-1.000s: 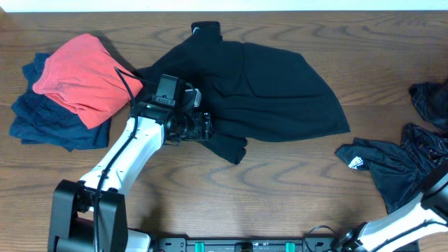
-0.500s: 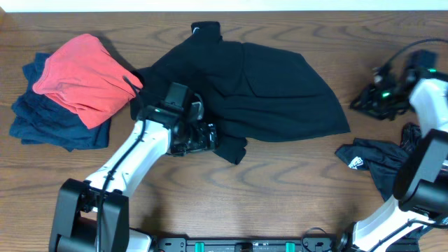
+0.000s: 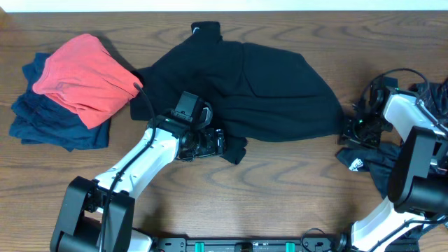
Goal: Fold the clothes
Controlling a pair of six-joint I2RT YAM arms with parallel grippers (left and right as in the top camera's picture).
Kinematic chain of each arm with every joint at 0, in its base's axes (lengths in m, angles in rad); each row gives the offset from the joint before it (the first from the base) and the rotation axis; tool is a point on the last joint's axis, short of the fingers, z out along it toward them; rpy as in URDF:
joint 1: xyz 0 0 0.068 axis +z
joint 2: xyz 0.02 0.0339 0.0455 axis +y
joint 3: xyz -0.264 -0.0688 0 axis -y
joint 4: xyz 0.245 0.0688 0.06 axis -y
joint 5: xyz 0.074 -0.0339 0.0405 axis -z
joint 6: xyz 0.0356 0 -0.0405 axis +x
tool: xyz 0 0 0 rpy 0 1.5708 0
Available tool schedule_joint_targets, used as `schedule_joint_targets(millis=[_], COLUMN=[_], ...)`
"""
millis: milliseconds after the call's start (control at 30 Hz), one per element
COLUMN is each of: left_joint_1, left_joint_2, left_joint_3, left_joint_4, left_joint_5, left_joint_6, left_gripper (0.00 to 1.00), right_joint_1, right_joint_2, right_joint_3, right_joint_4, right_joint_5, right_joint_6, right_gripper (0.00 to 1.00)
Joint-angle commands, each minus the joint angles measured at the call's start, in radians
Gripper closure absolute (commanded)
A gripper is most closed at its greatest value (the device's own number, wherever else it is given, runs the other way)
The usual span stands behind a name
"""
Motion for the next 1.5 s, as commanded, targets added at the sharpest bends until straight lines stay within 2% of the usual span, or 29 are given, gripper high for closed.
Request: schedule_joint_targets(millis=[0,100,167,300,400,467,533,600,700,900,1233,1300,1333,1367,1400,1467], left_joint_1=[-0.002,-0.002,-0.002,-0.002,-0.002,-0.002,-0.002,-0.002,-0.002,-0.009,-0.094,-0.117,-0.129,-0.138,-0.145,-0.151], left_joint_2=[0.006,0.006,0.006,0.006,0.006,0.006,0.006,0.006,0.006,0.006,0.080,0.115,0.134,0.148,0.159,0.171], left_joint_3=[-0.005,-0.005,-0.005,-0.005,-0.005,-0.005,-0.005,-0.005,-0.005,-0.006,-0.020,-0.020,-0.020,-0.020,-0.020,-0.020], left_joint_4=[-0.001,-0.002,-0.002,-0.002,-0.002,-0.002,-0.002,-0.002,-0.002,0.009,0.052,0.080,0.093,0.100,0.099,0.073], left_joint_5=[-0.006,-0.006,-0.006,-0.005,-0.005,-0.005,-0.005,-0.005,-0.005,-0.009,-0.066,-0.066,-0.065,-0.065,-0.066,-0.066], left_joint_6=[-0.013,-0.013,-0.013,-0.013,-0.013,-0.013,-0.018,-0.037,-0.091,-0.187,-0.315,-0.315,-0.315,-0.315,-0.315,-0.314], left_gripper=[0.17,0.17,0.17,0.16,0.16,0.16,0.15,0.10,0.09,0.09,0.10,0.20,0.31,0.47,0.56,0.81], right_joint_1=[-0.041,-0.086,-0.117,-0.202,-0.269,-0.289,-0.285,-0.265,-0.226,-0.133,-0.098,-0.098,-0.098,-0.098,-0.098,-0.098], right_joint_2=[0.011,0.011,0.010,0.000,-0.020,-0.043,-0.078,-0.118,-0.185,-0.301,-0.330,-0.330,-0.330,-0.330,-0.330,-0.330], right_joint_3=[-0.054,-0.073,-0.074,-0.074,-0.073,-0.073,-0.073,-0.073,-0.073,-0.073,-0.073,-0.073,-0.073,-0.073,-0.073,-0.073], right_joint_4=[0.003,-0.015,-0.029,-0.064,-0.079,-0.069,-0.016,0.039,0.087,0.121,0.119,0.119,0.119,0.119,0.119,0.116], right_joint_5=[0.316,0.478,0.521,0.575,0.535,0.461,0.334,0.188,0.040,-0.002,-0.003,-0.003,-0.003,-0.003,-0.003,-0.003], right_joint_6=[0.152,0.281,0.328,0.435,0.497,0.482,0.356,0.213,0.097,0.071,0.061,0.057,0.057,0.057,0.057,0.057], right_gripper=[0.73,0.77,0.79,0.82,0.84,0.84,0.84,0.81,0.75,0.67,0.67,0.67,0.67,0.67,0.67,0.67])
